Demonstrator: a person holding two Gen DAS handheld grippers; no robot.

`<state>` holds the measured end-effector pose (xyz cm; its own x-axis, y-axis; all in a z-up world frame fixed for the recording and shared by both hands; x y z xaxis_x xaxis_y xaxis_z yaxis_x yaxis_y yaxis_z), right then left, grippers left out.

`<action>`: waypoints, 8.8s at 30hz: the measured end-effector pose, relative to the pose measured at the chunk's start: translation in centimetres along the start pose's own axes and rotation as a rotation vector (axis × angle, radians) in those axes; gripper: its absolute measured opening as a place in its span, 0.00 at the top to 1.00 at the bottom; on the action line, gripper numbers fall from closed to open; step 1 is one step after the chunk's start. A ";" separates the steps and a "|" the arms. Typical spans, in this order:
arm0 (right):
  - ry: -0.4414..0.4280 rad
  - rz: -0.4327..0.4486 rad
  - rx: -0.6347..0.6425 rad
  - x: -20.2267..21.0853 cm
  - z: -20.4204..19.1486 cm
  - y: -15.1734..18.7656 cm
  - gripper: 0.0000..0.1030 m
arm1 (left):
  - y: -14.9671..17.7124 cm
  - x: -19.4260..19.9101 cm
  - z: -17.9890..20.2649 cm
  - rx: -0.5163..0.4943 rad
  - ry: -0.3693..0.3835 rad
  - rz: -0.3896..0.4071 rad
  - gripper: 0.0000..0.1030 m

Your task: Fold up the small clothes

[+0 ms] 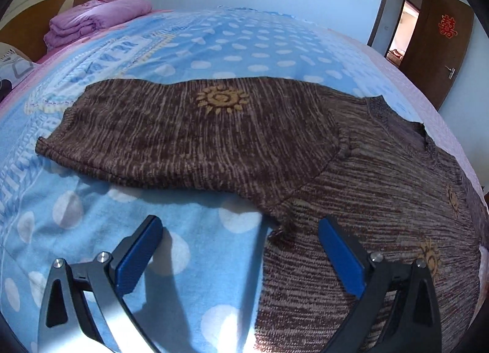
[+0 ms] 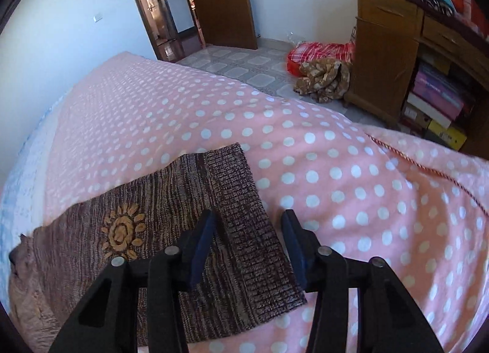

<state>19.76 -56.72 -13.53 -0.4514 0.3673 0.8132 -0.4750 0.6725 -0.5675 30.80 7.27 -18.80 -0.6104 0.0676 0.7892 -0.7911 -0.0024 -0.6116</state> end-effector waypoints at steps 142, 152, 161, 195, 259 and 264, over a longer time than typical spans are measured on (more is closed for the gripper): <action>-0.392 0.052 0.335 7.0 -20.7 19.8 0.51 | -4.7 2.3 8.4 -0.091 0.183 0.195 0.92; -0.405 0.075 0.325 7.6 -20.5 19.6 0.49 | -2.1 2.0 7.6 -0.101 0.305 0.023 0.79; -0.700 -0.045 0.344 13.6 -29.0 21.1 0.49 | 1.0 4.8 -1.0 0.143 0.134 0.235 0.23; -0.577 -0.054 0.595 9.2 -38.9 20.0 0.95 | 2.3 2.4 -3.0 0.326 0.249 0.183 0.27; -0.646 -0.024 0.561 15.2 -28.8 22.6 0.51 | -0.1 4.6 -3.6 0.013 0.059 0.166 0.14; -0.595 0.078 0.540 19.6 -21.0 22.6 0.36 | 3.2 11.0 -6.6 -0.049 0.255 0.223 0.12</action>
<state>15.99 -20.85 -7.68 -0.7524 -0.1052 0.6502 -0.6565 0.2004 -0.7272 21.86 14.62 -12.45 -0.7334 0.3182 0.6007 -0.6331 0.0022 -0.7741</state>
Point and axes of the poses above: each gripper's, at about its wrist camera, not at the fingertips, and x roughly against the way its jaws point, z to its right, y to its underside, the point moved 4 cm from there along -x, roughly the way its jaws point, and after that the axes turned 6 degrees about -x, right-handed, at the moved point
